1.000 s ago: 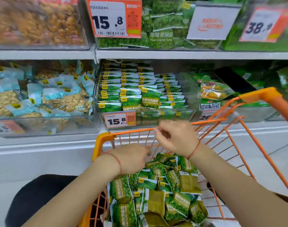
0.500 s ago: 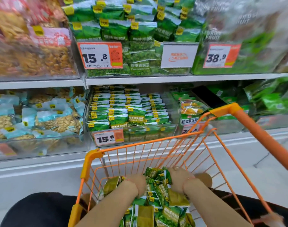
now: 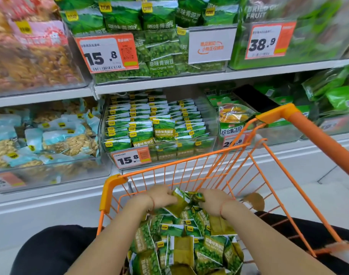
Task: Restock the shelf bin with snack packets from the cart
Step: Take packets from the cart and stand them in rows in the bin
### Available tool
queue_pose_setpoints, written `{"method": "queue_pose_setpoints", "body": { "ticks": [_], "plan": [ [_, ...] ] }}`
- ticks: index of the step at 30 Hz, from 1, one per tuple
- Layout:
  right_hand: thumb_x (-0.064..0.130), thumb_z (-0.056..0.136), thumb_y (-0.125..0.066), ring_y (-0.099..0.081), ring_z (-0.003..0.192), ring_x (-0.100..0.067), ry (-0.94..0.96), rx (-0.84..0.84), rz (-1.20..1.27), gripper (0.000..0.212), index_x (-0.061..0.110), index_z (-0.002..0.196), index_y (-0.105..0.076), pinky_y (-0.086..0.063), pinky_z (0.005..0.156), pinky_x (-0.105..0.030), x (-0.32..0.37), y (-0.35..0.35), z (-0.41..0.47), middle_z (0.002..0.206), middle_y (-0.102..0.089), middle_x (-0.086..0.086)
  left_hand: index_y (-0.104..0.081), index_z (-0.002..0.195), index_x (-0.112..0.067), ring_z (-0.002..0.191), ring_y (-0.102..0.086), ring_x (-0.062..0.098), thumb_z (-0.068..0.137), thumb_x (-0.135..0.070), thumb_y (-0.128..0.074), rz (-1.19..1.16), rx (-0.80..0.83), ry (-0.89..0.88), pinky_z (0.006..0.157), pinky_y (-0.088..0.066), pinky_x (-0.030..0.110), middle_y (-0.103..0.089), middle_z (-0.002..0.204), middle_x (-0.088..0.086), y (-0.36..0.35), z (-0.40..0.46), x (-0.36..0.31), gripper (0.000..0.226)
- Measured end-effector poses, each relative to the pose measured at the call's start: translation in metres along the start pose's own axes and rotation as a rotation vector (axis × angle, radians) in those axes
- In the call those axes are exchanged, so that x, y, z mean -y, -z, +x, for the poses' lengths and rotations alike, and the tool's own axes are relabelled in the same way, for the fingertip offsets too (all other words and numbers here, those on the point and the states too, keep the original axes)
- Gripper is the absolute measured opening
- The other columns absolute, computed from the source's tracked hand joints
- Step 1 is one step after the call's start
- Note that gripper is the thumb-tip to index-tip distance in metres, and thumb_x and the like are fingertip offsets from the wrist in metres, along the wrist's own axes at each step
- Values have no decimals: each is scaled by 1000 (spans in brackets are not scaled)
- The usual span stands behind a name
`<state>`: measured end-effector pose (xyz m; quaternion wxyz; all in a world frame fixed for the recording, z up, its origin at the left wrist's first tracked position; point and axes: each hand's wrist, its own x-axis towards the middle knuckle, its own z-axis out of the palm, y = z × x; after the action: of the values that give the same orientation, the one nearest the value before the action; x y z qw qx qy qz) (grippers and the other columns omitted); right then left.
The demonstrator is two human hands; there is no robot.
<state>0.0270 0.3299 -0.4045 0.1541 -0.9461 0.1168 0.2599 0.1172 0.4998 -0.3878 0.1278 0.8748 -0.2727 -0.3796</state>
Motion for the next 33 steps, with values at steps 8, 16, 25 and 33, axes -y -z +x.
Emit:
{"method": "queue_pose_setpoints", "body": {
  "ticks": [8,16,25,33],
  "plan": [
    [15,91,-57,-64,101,-21,105,143,680,32,9,121,-51,-58,81,-38,35,77,-66,120,-57,-12,-51,94,-9,66,-71,26,95,-22,-53,-362,-273,-151,53,-44,32,-32,75,-12,29,-85,2,14],
    [28,79,-70,-59,109,-24,166,-50,1762,44,19,120,-55,-58,79,-40,49,102,-80,137,-42,3,-59,113,1,48,-63,18,91,-2,-58,-854,-637,-321,42,-46,22,-63,104,24,49,-97,-17,22],
    [25,100,-36,-61,102,-27,85,8,2110,32,7,104,-63,-48,93,-43,46,85,-62,103,-67,-15,-69,82,-21,107,-58,3,75,-16,-51,-946,-696,-432,80,-47,19,-62,114,-6,27,-71,-15,20],
    [7,94,-49,-58,88,-21,105,60,2151,15,2,102,-60,-53,85,-33,57,67,-49,94,-60,-11,-64,102,-36,104,-51,-12,84,-1,-65,-521,-1074,-427,77,-45,6,-53,115,-19,14,-67,-12,39]
  ]
}}
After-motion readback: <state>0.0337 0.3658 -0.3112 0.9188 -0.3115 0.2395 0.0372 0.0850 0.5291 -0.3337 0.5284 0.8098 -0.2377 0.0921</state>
